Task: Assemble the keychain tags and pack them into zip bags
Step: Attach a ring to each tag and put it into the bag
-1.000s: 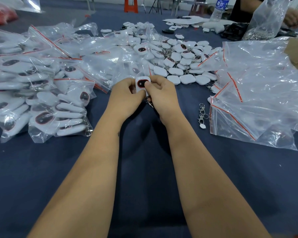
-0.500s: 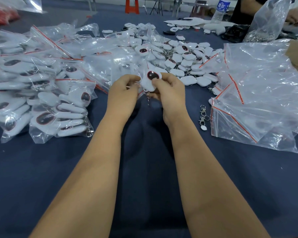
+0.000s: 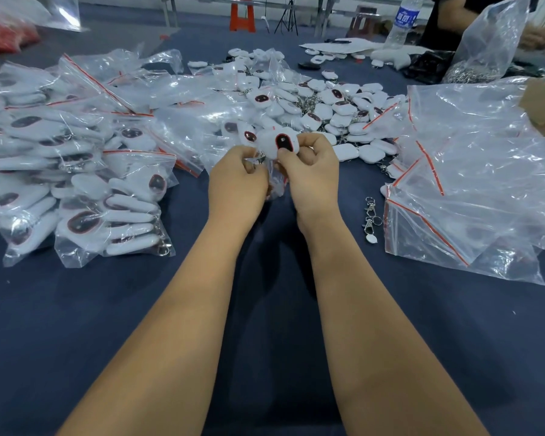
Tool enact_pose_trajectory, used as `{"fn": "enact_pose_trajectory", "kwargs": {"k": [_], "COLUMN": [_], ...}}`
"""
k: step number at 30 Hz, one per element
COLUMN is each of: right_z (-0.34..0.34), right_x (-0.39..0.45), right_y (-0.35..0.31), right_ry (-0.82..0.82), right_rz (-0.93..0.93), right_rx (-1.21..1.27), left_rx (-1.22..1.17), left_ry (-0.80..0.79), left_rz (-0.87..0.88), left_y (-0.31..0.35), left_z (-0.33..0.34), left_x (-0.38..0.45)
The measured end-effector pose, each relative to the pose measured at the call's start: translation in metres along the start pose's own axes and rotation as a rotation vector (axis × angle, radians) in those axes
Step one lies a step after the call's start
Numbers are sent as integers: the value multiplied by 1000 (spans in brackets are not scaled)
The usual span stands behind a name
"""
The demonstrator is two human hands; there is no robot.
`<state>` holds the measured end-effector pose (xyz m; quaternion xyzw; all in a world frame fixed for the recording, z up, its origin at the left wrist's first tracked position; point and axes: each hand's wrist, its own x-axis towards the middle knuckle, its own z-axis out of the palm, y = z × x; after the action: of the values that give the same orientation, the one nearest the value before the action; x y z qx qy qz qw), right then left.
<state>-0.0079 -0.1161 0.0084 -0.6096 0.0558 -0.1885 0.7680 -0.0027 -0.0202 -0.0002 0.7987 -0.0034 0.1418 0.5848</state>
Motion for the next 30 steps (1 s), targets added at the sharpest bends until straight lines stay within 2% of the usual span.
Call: {"fn": "enact_pose_trajectory", "kwargs": {"k": [4, 6, 11, 14, 16, 18, 21, 23, 25, 27, 30], "right_z": [1, 1, -2, 0, 3, 5, 0, -5, -8, -8, -6], "right_x": [0, 0, 0, 0, -2, -4, -1, 2, 6, 7, 7], "right_y": [6, 8, 11, 12, 11, 7, 3, 3, 5, 8, 13], "right_ry": [15, 28, -58, -145, -194, -135, 76, 157, 110, -7, -121], "right_rz": [-128, -225, -114, -124, -129, -129, -112, -104, -105, -90, -71], "right_rx": [-395, -543, -483, -579, -518, -388, -276, -421, -659, -958, -1252], "left_rx": [-89, -104, -81, -52, -42, -73, -217, -340, -355, -277, -138], "left_ry": [62, 79, 103, 87, 80, 141, 374, 535, 594, 542, 276], "left_rz": [-45, -12, 130, 205, 200, 136, 72, 134, 236, 315, 291], "left_y": [2, 3, 1, -1, -3, -4, -3, 1, 3, 3, 0], "left_z": [-5, -6, -4, -2, -3, -6, -13, -18, -21, -18, -9], "left_x": [2, 1, 1, 1, 1, 5, 10, 9, 7, 4, 1]}}
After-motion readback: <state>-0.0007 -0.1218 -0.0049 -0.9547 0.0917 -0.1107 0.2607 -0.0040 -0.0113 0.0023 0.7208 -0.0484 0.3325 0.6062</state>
